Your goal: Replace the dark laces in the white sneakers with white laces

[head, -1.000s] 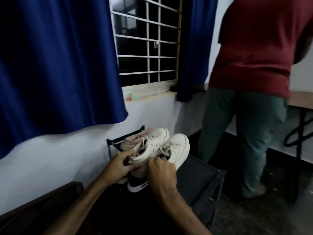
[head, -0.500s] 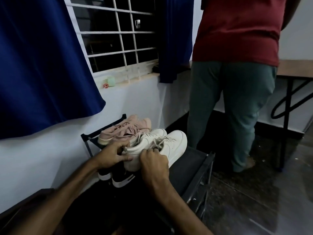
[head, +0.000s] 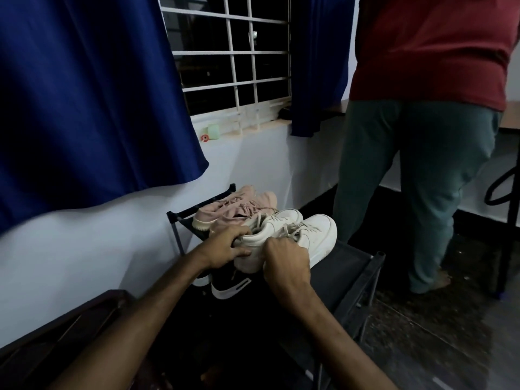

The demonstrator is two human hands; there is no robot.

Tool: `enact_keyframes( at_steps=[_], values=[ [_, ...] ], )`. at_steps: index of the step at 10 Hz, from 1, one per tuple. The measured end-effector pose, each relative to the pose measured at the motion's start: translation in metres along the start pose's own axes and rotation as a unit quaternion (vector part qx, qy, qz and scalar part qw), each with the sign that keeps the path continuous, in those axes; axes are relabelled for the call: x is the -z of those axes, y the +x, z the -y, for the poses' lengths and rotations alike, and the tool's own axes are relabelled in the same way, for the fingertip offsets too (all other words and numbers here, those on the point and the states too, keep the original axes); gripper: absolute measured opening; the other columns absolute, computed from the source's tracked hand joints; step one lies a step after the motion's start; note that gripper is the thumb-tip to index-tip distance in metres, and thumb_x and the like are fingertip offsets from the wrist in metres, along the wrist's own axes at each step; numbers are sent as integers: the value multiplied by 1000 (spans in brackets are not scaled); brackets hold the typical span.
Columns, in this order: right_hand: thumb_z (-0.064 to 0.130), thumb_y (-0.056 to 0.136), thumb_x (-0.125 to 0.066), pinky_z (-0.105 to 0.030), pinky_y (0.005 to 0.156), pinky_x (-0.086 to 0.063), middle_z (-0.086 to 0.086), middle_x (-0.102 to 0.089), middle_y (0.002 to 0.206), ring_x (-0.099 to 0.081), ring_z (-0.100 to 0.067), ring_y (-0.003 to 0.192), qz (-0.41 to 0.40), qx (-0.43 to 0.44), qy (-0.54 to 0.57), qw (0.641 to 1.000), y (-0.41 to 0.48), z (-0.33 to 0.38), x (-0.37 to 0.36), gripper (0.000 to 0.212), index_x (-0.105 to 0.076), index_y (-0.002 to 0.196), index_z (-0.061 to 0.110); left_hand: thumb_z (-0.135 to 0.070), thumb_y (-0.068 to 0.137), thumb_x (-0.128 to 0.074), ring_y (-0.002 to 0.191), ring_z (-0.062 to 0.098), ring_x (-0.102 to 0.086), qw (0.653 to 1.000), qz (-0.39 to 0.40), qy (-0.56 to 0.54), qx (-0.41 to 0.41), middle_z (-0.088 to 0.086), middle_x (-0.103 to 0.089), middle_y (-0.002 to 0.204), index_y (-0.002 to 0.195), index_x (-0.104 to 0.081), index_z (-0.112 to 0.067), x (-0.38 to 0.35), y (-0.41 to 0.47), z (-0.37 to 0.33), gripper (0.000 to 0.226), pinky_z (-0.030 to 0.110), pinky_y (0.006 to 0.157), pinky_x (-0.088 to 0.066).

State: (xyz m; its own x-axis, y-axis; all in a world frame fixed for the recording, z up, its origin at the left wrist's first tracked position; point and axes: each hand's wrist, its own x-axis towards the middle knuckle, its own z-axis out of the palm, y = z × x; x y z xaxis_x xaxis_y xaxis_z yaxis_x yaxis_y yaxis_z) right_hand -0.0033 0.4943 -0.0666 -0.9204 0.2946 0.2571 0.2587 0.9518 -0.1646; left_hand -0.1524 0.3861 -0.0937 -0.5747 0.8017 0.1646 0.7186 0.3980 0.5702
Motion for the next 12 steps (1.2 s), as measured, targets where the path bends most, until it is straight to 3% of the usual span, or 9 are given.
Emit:
enact_keyframes(
  at_steps=[1, 2, 4, 5, 6, 8, 10, 11, 12],
  values=[
    [7, 92, -46, -32, 68, -34, -10, -66, 111, -59, -28, 106, 12, -7, 3, 1000, -3, 4, 4, 22, -62, 106, 8, -11, 83, -74, 98, 6, -55, 1000, -13, 17, 18, -8, -61, 101, 109, -64, -17, -6, -2, 1, 28, 15, 86, -40],
    [16, 93, -45, -32, 71, -34, -12, -64, 116, -58, -30, 110, 32, -11, 15, 999, -7, 8, 13, 26, -61, 110, 5, -17, 85, -73, 119, 17, -52, 997, -33, 44, 61, 5, -58, 127, 132, -57, -13, -10, -7, -1, 49, 28, 104, -39],
    [19, 92, -47, -34, 80, -43, -14, -64, 118, -58, -30, 112, 48, -15, 17, 999, -12, 13, 23, 29, -60, 113, 4, -17, 86, -71, 125, 25, -49, 994, -28, 63, 81, 11, -55, 131, 133, -55, -14, -11, -8, -4, 50, 33, 107, -38],
    [22, 91, -49, -33, 76, -39, -13, -63, 118, -57, -31, 111, 37, -17, 20, 999, -10, 12, 25, 29, -59, 112, 5, -11, 87, -70, 124, 21, -49, 995, -17, 66, 71, 9, -56, 133, 135, -55, -12, -8, -6, -8, 50, 24, 103, -37],
    [21, 90, -51, -32, 71, -33, -10, -62, 118, -58, -29, 109, 17, -19, 20, 999, -8, 10, 27, 27, -58, 113, 7, -3, 87, -66, 121, 10, -46, 997, -18, 60, 53, 0, -52, 130, 136, -53, -9, -8, -4, -6, 51, 5, 90, -28],
    [16, 92, -49, -33, 71, -33, -10, -62, 117, -59, -29, 108, 2, -15, 1, 1000, -3, 8, 16, 25, -58, 114, 7, -10, 87, -68, 121, 21, -49, 994, -25, 84, 61, 13, -54, 130, 132, -56, -11, -10, -7, -9, 47, 12, 91, -28],
    [17, 93, -50, -32, 69, -35, -8, -64, 113, -63, -27, 102, -12, -7, -36, 999, 0, 4, 3, 22, -61, 111, 9, -18, 91, -64, 131, 26, -41, 991, -20, 103, 88, 14, -46, 139, 138, -47, -14, -12, -12, -16, 50, 30, 106, -30],
    [18, 95, -52, -31, 67, -36, -7, -65, 112, -60, -26, 105, -31, -22, -72, 997, 3, 7, -3, 19, -63, 109, 12, -17, 91, -63, 137, 23, -36, 991, -15, 96, 95, 9, -40, 148, 143, -41, -17, -7, -25, -28, 56, 31, 112, -28],
    [31, 91, -62, -33, 65, -44, -7, -63, 105, -55, -27, 105, -79, -55, -77, 992, 2, 11, -6, 27, -62, 109, 11, -19, 92, -64, 144, 19, -26, 992, -34, 87, 79, 4, -30, 157, 148, -35, -16, 1, -36, -37, 63, 30, 114, -24]
  ],
)
